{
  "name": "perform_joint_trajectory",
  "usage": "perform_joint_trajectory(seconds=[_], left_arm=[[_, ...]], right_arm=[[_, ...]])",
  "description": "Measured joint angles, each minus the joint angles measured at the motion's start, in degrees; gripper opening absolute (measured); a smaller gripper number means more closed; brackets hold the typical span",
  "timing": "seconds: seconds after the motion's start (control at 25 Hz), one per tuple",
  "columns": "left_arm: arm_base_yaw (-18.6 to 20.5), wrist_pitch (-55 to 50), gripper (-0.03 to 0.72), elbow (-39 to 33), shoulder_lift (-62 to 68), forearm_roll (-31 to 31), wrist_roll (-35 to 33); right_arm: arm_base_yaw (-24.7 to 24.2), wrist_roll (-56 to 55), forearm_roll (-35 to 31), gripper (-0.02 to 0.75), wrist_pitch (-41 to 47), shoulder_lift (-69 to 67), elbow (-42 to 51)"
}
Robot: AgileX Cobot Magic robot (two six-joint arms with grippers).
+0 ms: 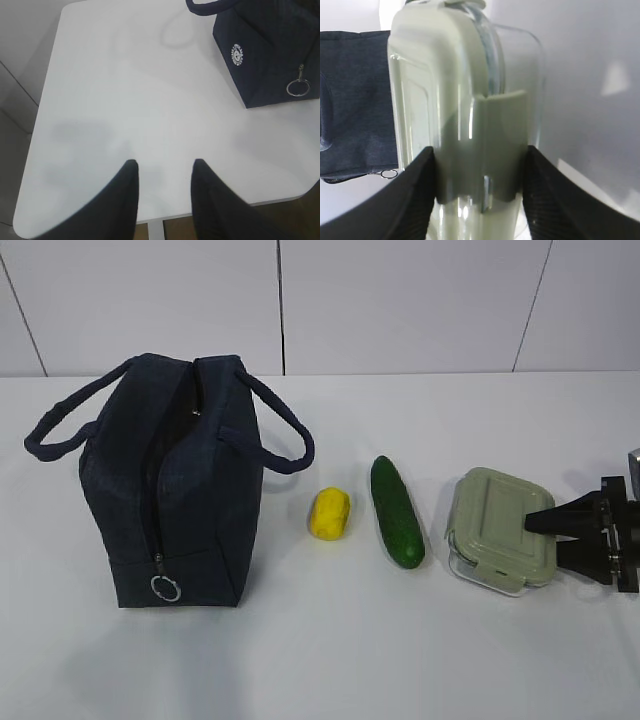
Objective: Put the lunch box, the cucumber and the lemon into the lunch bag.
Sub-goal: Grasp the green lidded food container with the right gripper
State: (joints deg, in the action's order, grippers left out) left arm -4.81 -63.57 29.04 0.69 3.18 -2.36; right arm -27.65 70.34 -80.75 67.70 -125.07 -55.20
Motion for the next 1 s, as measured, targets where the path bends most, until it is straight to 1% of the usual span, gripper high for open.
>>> perform_joint_trajectory(seconds=[0.72, 1.0], left_arm=[[0.0, 0.0, 0.239, 0.0, 0.0, 0.0, 0.0], [0.0, 0.0, 0.239, 0.0, 0.0, 0.0, 0.0]], right_arm=[[0.0, -1.9, 0.6, 0.391, 0.1, 0.0, 0.0], [0.0, -3.0, 2.1, 0.390, -1.0, 1.5, 0.0]])
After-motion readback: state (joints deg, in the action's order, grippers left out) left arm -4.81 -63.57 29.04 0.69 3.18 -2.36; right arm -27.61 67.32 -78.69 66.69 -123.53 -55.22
